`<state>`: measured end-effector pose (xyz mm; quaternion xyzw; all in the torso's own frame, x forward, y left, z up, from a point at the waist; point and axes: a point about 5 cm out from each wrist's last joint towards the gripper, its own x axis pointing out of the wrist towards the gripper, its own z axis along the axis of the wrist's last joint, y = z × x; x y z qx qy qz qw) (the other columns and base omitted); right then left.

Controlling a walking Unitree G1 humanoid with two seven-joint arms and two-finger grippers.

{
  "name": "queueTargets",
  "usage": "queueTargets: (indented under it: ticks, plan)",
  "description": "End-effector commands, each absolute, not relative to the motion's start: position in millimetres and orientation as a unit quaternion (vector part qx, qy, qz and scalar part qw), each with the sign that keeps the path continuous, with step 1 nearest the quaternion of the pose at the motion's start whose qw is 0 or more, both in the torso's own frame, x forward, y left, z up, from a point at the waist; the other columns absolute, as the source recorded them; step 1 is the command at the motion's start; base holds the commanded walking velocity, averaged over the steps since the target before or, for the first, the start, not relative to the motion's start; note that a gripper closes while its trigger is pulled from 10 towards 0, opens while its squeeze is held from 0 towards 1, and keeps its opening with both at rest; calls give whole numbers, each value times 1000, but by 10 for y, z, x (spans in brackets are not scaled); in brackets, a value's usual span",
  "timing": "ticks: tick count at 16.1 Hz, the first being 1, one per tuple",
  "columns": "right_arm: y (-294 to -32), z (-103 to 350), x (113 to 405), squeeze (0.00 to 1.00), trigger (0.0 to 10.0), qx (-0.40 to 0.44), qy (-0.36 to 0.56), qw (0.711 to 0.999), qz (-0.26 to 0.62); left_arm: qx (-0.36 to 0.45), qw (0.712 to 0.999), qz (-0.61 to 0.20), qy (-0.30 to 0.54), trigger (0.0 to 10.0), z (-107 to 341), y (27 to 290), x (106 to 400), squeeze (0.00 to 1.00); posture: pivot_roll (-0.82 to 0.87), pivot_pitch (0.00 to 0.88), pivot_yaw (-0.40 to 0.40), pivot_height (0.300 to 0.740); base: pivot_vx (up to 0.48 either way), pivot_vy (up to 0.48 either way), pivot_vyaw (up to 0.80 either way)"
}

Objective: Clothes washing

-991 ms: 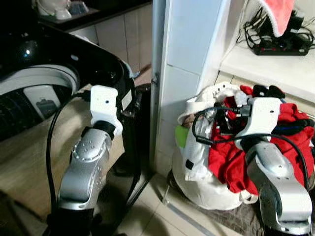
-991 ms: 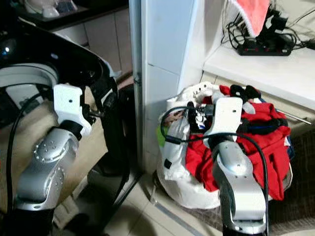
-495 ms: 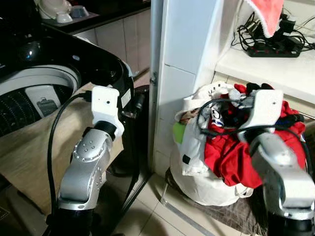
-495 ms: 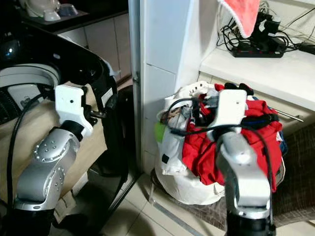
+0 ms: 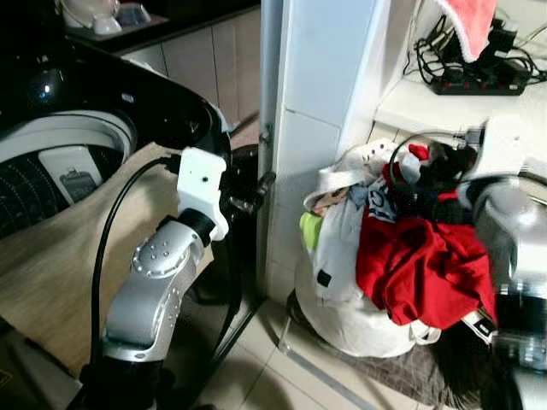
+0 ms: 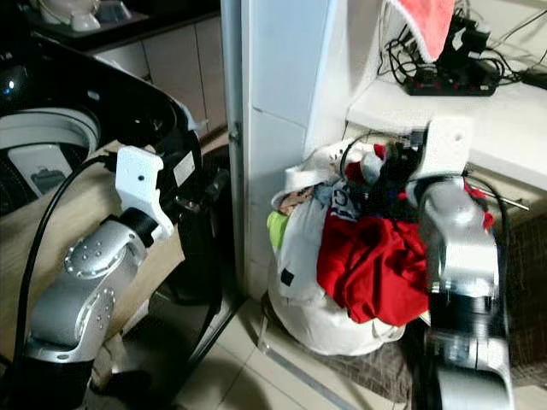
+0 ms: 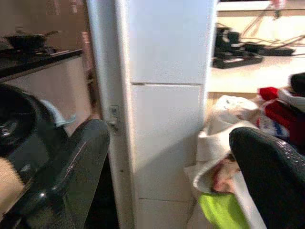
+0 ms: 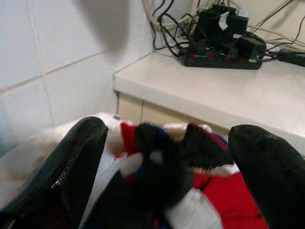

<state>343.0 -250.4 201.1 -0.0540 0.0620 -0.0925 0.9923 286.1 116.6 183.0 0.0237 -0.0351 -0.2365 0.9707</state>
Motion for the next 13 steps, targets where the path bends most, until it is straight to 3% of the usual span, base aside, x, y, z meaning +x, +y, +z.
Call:
queueTargets:
  ticks: [1,5,6,10,12,13]
  plan:
    - [-2650,2045,3483,1000,10000,-43,83,988,-125,29,958,-283,-45,10000,1908,1103,2809,0,-122,0,-28,740,0,0,0]
    - [-2683,1961,3606,1000,10000,-12,143,986,-86,41,938,-341,-45,10000,1928,1069,2721,0,-107,0,-36,740,0,0,0]
    - [-2689,1914,3614,0,10000,-6,159,984,-81,40,938,-340,-43,10000,1921,1073,2721,0,-104,0,-38,740,0,0,0]
    - [-2739,1741,3631,0,10000,24,202,975,-91,48,934,-352,-36,10000,1914,1059,2701,0,-96,0,-41,740,0,0,0]
    - [-2750,1725,3643,0,2157,35,194,976,-96,52,933,-354,-29,10000,1883,1060,2694,0,-91,0,-40,740,0,0,0]
    - [-2761,1733,3652,0,0,37,189,977,-96,53,933,-354,-30,10000,1885,1061,2692,0,-91,0,-40,740,0,0,0]
